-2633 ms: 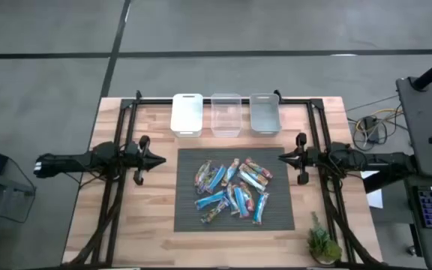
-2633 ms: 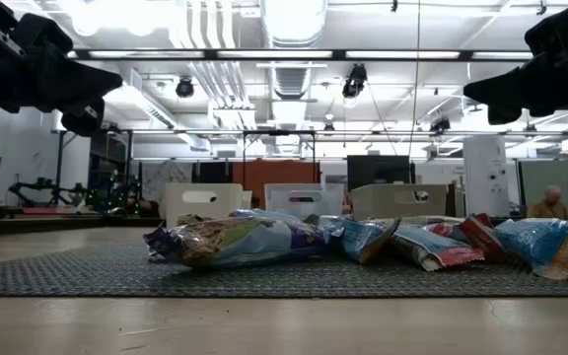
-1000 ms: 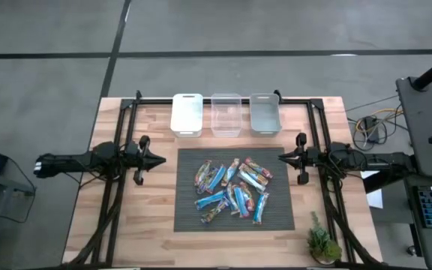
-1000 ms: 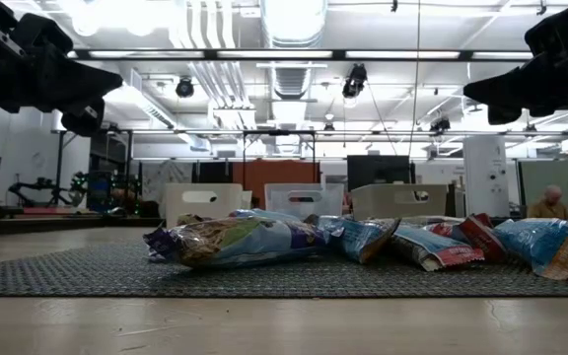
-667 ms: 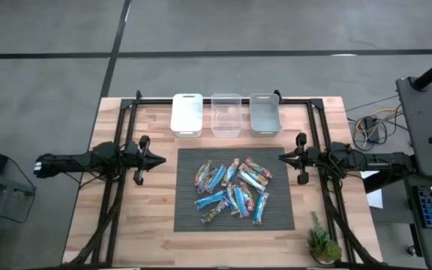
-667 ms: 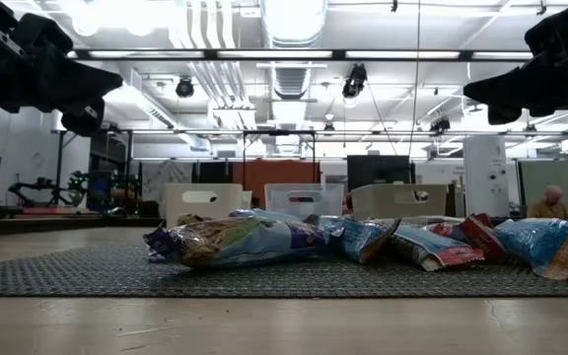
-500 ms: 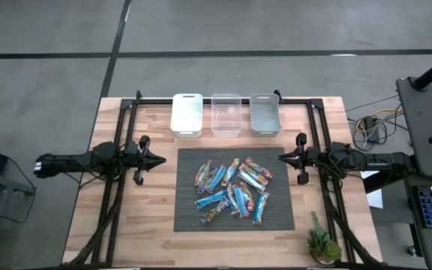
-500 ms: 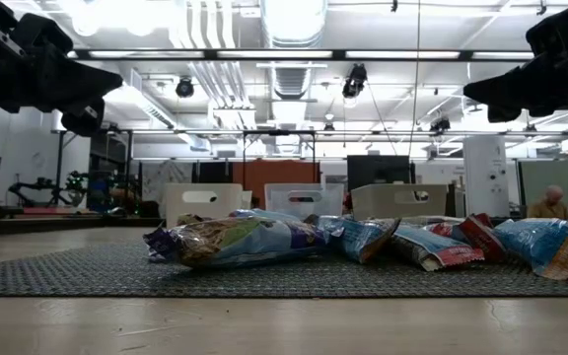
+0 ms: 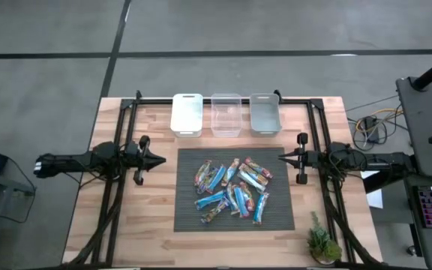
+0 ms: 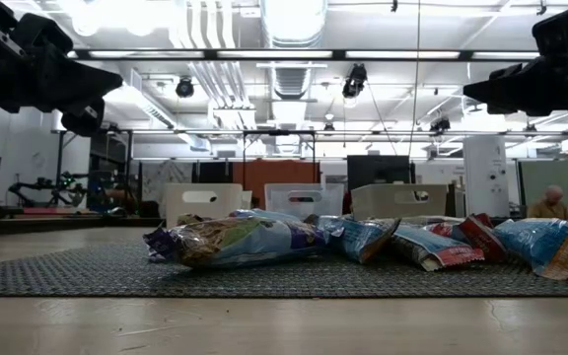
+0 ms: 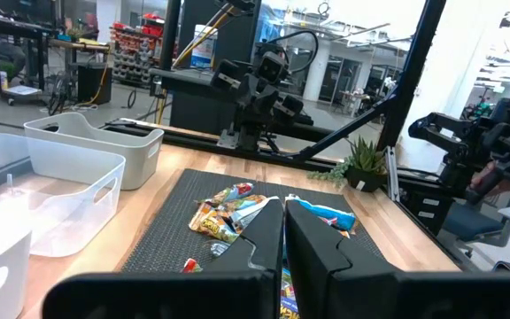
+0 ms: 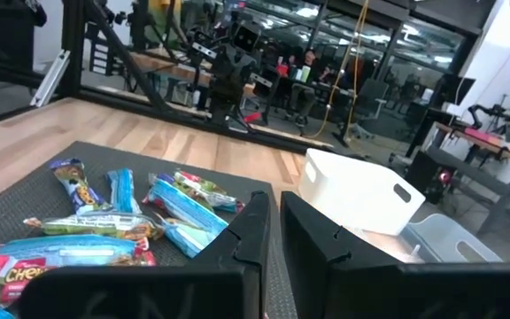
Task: Pick and place Granola Bars by type
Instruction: Put the red granola bar into the white bin
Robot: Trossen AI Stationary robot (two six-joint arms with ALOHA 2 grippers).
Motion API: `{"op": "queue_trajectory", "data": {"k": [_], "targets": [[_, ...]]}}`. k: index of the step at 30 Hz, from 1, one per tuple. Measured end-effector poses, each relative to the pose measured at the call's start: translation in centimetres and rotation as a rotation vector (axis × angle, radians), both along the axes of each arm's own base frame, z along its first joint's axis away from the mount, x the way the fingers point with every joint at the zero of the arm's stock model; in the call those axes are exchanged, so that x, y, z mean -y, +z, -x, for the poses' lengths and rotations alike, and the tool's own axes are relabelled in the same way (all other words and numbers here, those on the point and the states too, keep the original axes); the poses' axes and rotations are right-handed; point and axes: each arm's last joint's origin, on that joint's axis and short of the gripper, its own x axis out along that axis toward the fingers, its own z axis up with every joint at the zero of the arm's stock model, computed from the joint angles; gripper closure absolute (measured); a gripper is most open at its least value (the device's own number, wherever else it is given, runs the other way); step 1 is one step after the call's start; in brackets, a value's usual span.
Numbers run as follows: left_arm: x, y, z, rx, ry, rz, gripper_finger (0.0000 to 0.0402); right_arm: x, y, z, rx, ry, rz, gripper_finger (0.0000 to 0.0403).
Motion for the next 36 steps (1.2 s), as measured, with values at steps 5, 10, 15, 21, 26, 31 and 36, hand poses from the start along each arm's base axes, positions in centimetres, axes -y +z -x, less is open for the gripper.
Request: {"op": "queue_trajectory", "data": {"k": [5,10,15,21,26,31,36], "targets": [[0.0,0.0,0.0,0.0,0.0,0.0,0.0402,0.0,0.0,0.0,0.001,0.002,-0.022,0.038],[0.0,0.0,0.0,0.001,0.0,0.001,0.0402,0.0,0.0,0.0,0.006,0.002,-0.085,0.038],[0.0,0.2,0.0,0.02,-0.001,0.053,0.0402,0.0,0.4,0.0,0.054,0.007,-0.306,0.038],[0.0,1.4,0.1,0.141,-0.007,0.082,0.0402,0.0,1.0,0.0,0.127,0.029,-0.572,0.038],[0.0,2.4,0.3,0.244,-0.025,0.173,0.0402,0.0,1.3,0.1,0.16,0.044,-0.67,0.038],[0.0,3.3,0.6,0.347,-0.055,0.278,0.0402,0.0,1.6,0.1,0.199,0.061,-0.761,0.038],[0.0,3.8,0.8,0.4,-0.071,0.397,0.0402,0.1,2.8,0.4,0.325,0.086,-0.762,0.038]]}}
